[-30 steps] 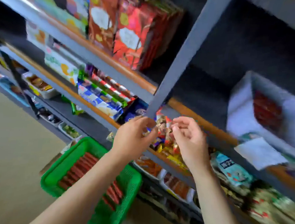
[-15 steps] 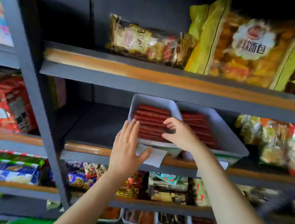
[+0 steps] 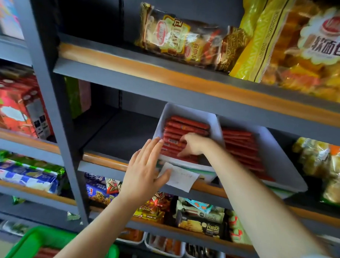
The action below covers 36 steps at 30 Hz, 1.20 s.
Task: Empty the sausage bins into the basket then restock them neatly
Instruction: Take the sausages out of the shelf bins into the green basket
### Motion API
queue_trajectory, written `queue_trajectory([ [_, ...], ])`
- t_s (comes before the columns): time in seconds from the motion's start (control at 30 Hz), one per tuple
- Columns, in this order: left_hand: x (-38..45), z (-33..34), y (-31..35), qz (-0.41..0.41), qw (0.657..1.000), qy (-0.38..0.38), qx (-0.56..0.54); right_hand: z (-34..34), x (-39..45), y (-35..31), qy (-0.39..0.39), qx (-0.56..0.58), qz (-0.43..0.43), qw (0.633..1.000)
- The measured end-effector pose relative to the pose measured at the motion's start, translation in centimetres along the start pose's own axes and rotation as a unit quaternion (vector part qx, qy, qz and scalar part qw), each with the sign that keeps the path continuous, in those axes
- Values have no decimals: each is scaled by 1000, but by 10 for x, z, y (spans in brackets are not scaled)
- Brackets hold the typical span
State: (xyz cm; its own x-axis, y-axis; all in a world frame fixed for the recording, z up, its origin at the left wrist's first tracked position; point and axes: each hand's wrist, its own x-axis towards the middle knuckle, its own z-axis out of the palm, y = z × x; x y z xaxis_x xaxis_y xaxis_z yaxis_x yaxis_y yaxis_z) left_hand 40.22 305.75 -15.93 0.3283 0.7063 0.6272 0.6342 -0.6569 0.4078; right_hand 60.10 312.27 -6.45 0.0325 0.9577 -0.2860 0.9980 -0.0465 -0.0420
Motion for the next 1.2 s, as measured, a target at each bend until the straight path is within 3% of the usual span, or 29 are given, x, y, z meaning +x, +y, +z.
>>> queue_trajectory([
  [0.17,-1,-1,3,-12,1000,0,-1,-4,6,-10,-23,-48,16,998],
  [0.4,-2,-2,4,-29,1000,-9,-4,-3,8,-7,-53,-11,30,998],
  [0.67,-2,-8,4,-31,999,-33,-19,-9,-11,5,-12,48,12,999],
  [0.87,0,-19,11,-43,996,-70,-46,-37,-57,4,26,153,-15,988],
  [0.93,1,-27,15,-55,992,-81,-78,-44,-76,-3,40,229,-30,972],
  [1.0,-2,-40,17,-85,984,-36,-151,-46,-90,-13,34,331,-54,941],
  [1.07,-9,-56,20,-154,960,41,-230,-45,-101,-27,31,399,-83,912],
  [1.1,-11,-64,23,-214,930,56,-293,-42,-105,-38,30,421,-100,901],
  [1.13,-12,-73,25,-283,877,44,-386,-37,-106,-51,25,437,-115,892],
  [1.2,-14,-86,23,-367,722,5,-586,-22,-105,-80,4,456,-132,880],
])
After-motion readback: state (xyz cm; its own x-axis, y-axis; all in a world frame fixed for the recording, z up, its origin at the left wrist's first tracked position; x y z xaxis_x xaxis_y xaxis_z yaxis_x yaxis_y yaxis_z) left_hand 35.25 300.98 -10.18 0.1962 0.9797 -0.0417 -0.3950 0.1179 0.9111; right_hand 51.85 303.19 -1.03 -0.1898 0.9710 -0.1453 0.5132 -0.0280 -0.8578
